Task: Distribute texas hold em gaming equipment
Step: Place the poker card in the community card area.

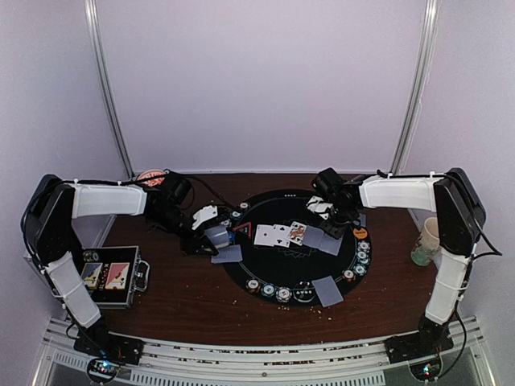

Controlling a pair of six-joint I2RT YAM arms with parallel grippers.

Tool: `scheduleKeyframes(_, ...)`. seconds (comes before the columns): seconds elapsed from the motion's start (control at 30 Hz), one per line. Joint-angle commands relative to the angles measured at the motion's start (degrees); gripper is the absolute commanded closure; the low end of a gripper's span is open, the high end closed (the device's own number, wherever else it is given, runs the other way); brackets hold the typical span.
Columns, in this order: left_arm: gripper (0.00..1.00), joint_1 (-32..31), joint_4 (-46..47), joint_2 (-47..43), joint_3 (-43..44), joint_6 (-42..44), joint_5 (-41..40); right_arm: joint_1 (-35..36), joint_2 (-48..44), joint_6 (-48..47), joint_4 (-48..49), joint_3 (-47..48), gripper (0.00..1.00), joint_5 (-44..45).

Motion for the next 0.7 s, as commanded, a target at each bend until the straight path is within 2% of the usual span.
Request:
scheduleKeyframes(0.0, 0.52, -0.07, 0.81, -0.46, 0.64, 0.63, 1.17, -0.32, 0.02, -1.0, 2.09, -0.44, 0.8, 2.03)
scheduleKeyframes(0.37, 0.52, -0.06, 0.79, -0.62, 0.55, 0.67, 1.19, -0.13, -2.05, -0.48, 2.48, -0.47, 0.7, 2.96)
scheduleKeyframes(0.43, 0.52, -0.01, 0.81, -0.56, 0.59, 0.7, 1.12, 1.04, -2.98, 1.06, 0.64, 0.04, 0.6, 2.8)
scheduleKeyframes(0.57, 0.52, -0.1, 0.8, -0.48, 0.64, 0.67, 1.13, 6.1, -4.46, 4.82, -2.91, -0.64, 0.27, 4.2)
scheduleKeyframes(0.67, 0.52, -0.05, 0.79, -0.56, 0.64, 0.56, 1.13, 8.92, -4.34, 7.6, -5.48, -1.44, 0.2, 6.48)
